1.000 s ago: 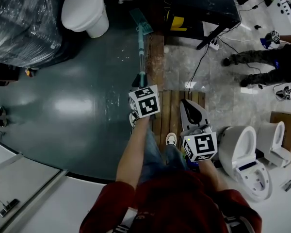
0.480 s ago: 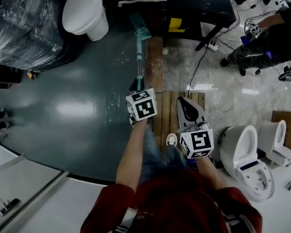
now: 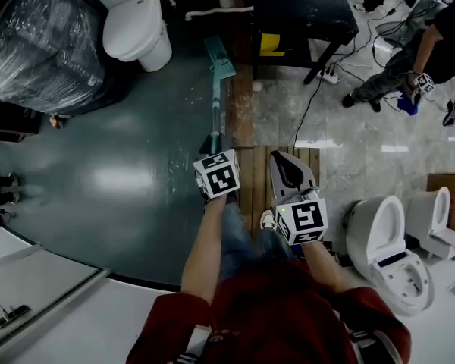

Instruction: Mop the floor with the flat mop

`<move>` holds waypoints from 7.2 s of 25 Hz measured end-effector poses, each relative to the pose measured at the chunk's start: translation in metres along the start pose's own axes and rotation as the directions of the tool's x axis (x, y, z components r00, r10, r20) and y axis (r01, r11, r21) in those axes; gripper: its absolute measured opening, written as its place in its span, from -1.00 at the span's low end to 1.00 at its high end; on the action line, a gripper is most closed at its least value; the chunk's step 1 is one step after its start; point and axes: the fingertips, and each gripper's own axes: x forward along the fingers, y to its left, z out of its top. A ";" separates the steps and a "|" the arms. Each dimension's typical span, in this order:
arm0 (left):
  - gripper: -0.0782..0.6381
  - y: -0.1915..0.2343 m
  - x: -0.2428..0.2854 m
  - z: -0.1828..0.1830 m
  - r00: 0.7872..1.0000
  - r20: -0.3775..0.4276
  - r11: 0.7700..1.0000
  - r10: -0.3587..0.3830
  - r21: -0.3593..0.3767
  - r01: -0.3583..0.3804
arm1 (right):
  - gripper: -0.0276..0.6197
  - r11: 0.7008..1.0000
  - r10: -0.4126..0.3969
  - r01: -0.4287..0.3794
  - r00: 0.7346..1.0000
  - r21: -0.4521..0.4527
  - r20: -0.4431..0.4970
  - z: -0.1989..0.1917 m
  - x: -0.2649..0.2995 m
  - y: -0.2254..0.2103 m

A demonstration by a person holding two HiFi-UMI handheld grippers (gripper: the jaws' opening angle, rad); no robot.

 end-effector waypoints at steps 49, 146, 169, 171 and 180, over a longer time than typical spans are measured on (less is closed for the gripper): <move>-0.43 -0.079 -0.300 -0.162 0.999 -0.002 0.999 0.039 -0.007 -0.039 | -0.85 0.992 0.104 -0.098 0.991 -0.074 0.080 -0.014 -0.216 0.031; -0.41 -0.068 0.030 0.018 0.999 -0.004 0.998 -0.045 0.042 0.046 | -0.86 0.998 -0.066 0.066 0.993 0.006 -0.101 -0.029 -0.012 -0.044; -0.42 -0.051 0.070 0.031 0.999 -0.029 0.999 -0.026 0.021 0.027 | -0.86 0.997 -0.073 0.073 0.992 0.002 -0.099 -0.029 0.004 -0.049; -0.43 -0.046 0.067 0.031 1.000 -0.022 1.000 -0.018 0.016 0.018 | -0.86 0.998 -0.069 0.069 0.992 0.002 -0.101 -0.030 0.002 -0.047; -0.43 -0.039 0.045 0.021 1.000 -0.019 0.999 -0.006 0.032 0.007 | -0.86 0.999 -0.051 0.050 0.995 -0.008 -0.084 -0.025 -0.010 -0.033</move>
